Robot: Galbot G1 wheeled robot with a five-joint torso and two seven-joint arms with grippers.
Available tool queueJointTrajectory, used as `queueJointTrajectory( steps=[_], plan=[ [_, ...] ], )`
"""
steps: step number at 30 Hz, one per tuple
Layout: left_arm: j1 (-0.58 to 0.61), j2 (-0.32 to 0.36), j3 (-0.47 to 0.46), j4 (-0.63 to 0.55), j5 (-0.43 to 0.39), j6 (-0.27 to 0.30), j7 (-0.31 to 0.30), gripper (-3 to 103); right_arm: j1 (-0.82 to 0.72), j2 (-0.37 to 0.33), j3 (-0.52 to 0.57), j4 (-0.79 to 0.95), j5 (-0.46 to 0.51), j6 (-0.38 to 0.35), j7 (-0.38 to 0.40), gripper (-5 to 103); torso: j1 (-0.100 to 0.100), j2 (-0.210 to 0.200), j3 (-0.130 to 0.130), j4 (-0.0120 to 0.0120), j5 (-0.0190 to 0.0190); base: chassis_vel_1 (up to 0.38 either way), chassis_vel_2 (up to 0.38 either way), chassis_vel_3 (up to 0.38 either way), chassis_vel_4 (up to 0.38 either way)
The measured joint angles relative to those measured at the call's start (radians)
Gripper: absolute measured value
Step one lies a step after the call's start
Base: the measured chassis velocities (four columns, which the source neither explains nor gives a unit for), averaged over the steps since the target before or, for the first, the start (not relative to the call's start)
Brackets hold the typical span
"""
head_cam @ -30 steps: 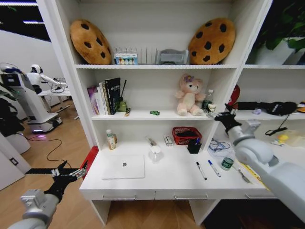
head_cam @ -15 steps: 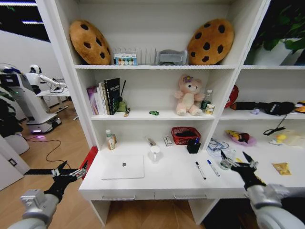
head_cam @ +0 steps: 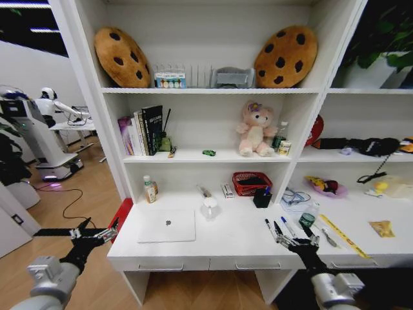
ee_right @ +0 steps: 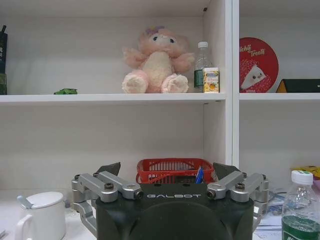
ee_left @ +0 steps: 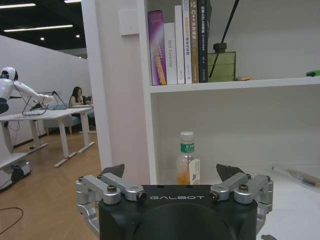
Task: Organize the objects on the table.
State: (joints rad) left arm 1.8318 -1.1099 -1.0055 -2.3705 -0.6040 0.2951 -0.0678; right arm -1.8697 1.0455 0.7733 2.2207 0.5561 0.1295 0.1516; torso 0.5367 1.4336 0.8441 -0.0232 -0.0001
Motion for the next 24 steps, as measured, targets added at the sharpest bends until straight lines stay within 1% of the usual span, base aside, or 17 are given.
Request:
queueJointTrajectory(
  steps=[4,5,9,10,13,15,17,18,19,20,21,23,24],
  plan=[
    [0.000,0.000,0.000,0.000,0.000,0.000,0.000,100,0.009,-0.002,-0.010,-0.008,0.001,0.000,0.005,100,0.000,0.000,0.000,-0.0001,-0.0002,-0.052,-0.068,0.104,0.068],
    [0.000,0.000,0.000,0.000,0.000,0.000,0.000,100,0.011,-0.002,-0.012,-0.011,0.001,0.001,0.005,100,0.000,0.000,0.000,0.0000,0.0003,-0.111,-0.088,0.146,0.105],
    [0.000,0.000,0.000,0.000,0.000,0.000,0.000,100,0.019,-0.008,-0.016,-0.018,0.003,0.002,0.003,100,0.000,0.000,0.000,-0.0001,0.0000,-0.145,-0.168,0.159,0.166],
    [0.000,0.000,0.000,0.000,0.000,0.000,0.000,100,0.022,-0.010,-0.020,-0.019,0.003,0.001,0.003,100,0.000,0.000,0.000,0.0000,0.0005,-0.188,-0.185,0.180,0.199],
    [0.000,0.000,0.000,0.000,0.000,0.000,0.000,100,0.033,-0.018,-0.037,-0.019,0.000,-0.001,0.003,100,0.000,0.000,0.000,-0.0003,-0.0004,-0.216,-0.223,0.220,0.208],
    [0.000,0.000,0.000,0.000,0.000,0.000,0.000,100,0.039,-0.020,-0.046,-0.020,-0.002,-0.001,0.004,100,0.000,0.000,0.000,-0.0003,0.0000,-0.249,-0.244,0.251,0.230],
    [0.000,0.000,0.000,0.000,0.000,0.000,0.000,100,0.046,-0.021,-0.054,-0.021,-0.003,-0.003,0.006,100,0.000,0.000,0.000,-0.0001,0.0006,-0.267,-0.243,0.273,0.241],
    [0.000,0.000,0.000,0.000,0.000,0.000,0.000,100,0.054,-0.022,-0.066,-0.023,-0.008,-0.003,0.008,100,0.000,0.000,0.000,0.0000,-0.0003,-0.268,-0.243,0.262,0.270],
    [0.000,0.000,0.000,0.000,0.000,0.000,0.000,100,0.058,-0.024,-0.076,-0.026,-0.011,-0.003,0.009,100,0.000,0.000,0.000,0.0006,0.0006,-0.188,-0.240,0.262,0.230],
    [0.000,0.000,0.000,0.000,0.000,0.000,0.000,100,0.058,-0.024,-0.076,-0.026,-0.011,-0.003,0.009,100,0.000,0.000,0.000,0.0006,0.0006,-0.188,-0.240,0.262,0.230],
    [0.000,0.000,0.000,0.000,0.000,0.000,0.000,100,0.060,-0.024,-0.083,-0.028,-0.014,-0.003,0.009,100,0.000,0.000,0.000,-0.0004,0.0014,-0.188,-0.242,0.222,0.230],
    [0.000,0.000,0.000,0.000,0.000,0.000,0.000,100,0.065,-0.027,-0.097,-0.032,-0.019,-0.001,0.004,100,0.000,0.000,0.000,-0.0002,-0.0008,-0.199,-0.215,0.163,0.161],
    [0.000,0.000,0.000,0.000,0.000,0.000,0.000,100,0.065,-0.027,-0.097,-0.032,-0.019,-0.001,0.004,100,0.000,0.000,0.000,-0.0002,-0.0008,-0.180,-0.187,0.132,0.132]
  ],
)
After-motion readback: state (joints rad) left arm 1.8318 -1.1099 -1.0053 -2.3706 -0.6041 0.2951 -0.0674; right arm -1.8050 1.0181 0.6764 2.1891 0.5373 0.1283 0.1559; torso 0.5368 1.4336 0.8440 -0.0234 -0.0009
